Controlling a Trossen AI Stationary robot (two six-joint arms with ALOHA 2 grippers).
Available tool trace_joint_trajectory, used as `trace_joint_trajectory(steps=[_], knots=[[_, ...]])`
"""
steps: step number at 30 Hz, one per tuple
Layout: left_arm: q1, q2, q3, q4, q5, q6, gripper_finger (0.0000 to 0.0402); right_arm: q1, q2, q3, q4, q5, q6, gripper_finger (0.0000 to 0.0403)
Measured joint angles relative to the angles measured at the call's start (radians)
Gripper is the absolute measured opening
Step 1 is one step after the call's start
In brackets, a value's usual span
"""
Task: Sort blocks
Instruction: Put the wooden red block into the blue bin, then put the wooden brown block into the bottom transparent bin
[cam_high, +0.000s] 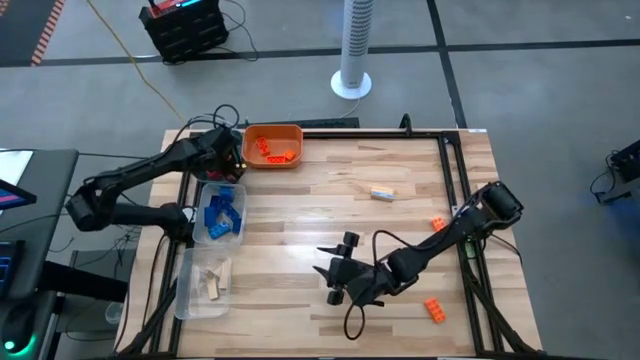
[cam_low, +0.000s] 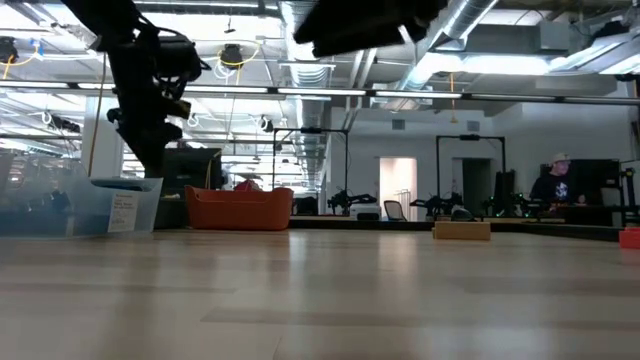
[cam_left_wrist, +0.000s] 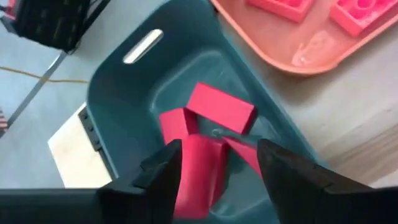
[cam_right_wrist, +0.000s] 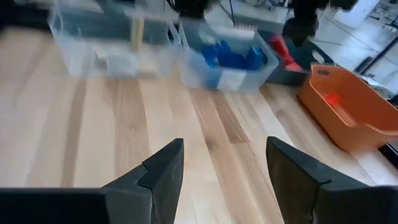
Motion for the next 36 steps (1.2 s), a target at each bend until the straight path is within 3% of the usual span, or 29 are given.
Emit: trace_joint_trajectory(steps=[2,6,14,25,36], knots=[[-0.010,-0.001,0.000,0.008,0.033,0.008,0.0211,0.000,0.000,0.000,-0.071,0.024,0.026,0.0223],[-0.076,-0.039,0.007,0.084,0.194,0.018,0.0212,-0.005,-0.008,0.000,-0.299,0.118,0.161,0.0223],[-0.347,-0.086,0.010,0.393,0.213,0.005,0.0208,-0.144,-0.093,-0.001,-0.832,0.113,0.498,0.0223],[-0.610,0.006,-0.005,0.593,0.206,0.079,0.0208,-0.455,-0.133,-0.001,-0.938,-0.274,0.224,0.0224],[-0.606,-0.037,-0.122,0.641,0.196,0.202,0.0208,-0.672,-0.175,-0.001,-1.026,-0.501,0.043,0.0222]])
